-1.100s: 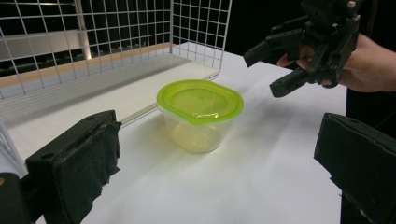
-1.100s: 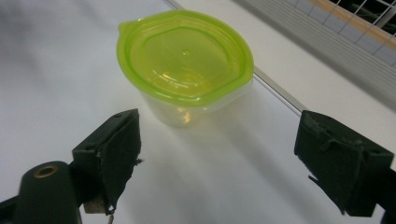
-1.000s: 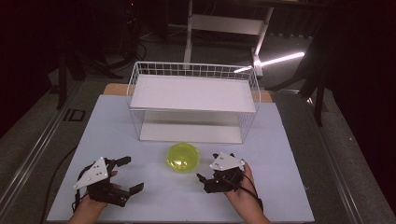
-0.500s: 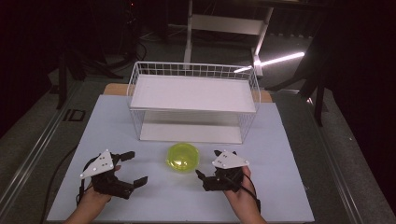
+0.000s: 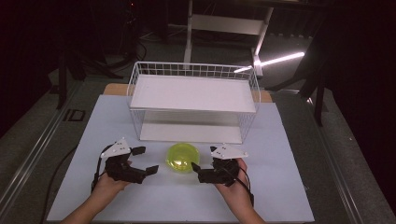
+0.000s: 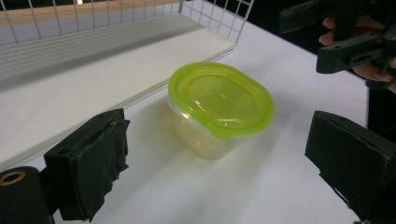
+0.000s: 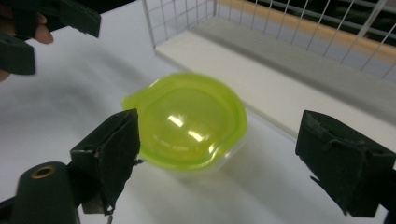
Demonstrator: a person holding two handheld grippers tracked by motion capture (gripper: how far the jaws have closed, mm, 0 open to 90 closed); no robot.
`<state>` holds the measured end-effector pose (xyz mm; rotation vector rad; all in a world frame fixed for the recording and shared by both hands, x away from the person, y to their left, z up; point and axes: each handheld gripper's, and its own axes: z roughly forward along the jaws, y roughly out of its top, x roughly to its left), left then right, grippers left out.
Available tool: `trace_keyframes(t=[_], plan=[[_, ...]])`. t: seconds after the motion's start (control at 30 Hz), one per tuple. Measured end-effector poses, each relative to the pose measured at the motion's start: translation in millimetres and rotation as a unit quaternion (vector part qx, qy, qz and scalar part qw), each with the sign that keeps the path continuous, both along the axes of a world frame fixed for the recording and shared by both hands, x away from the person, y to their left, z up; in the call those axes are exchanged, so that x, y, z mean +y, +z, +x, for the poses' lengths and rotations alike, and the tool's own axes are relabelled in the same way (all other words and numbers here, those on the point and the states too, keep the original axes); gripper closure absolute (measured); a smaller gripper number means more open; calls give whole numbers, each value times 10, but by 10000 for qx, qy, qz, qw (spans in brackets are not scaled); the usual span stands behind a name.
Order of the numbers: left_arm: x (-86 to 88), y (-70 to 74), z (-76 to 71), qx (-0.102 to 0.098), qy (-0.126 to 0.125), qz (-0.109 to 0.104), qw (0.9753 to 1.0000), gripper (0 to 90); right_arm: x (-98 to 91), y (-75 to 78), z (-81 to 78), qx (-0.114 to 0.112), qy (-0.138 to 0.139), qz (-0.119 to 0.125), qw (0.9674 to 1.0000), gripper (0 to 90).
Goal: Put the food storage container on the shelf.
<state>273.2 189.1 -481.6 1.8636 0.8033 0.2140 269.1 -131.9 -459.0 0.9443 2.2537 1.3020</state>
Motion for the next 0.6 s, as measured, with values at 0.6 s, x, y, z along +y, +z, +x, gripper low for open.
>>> trace_keyframes(t=[0.6], plan=[[-445,-226,351,802,437,356,9952,235,160,-261,223,530,-570,255,9966,353]])
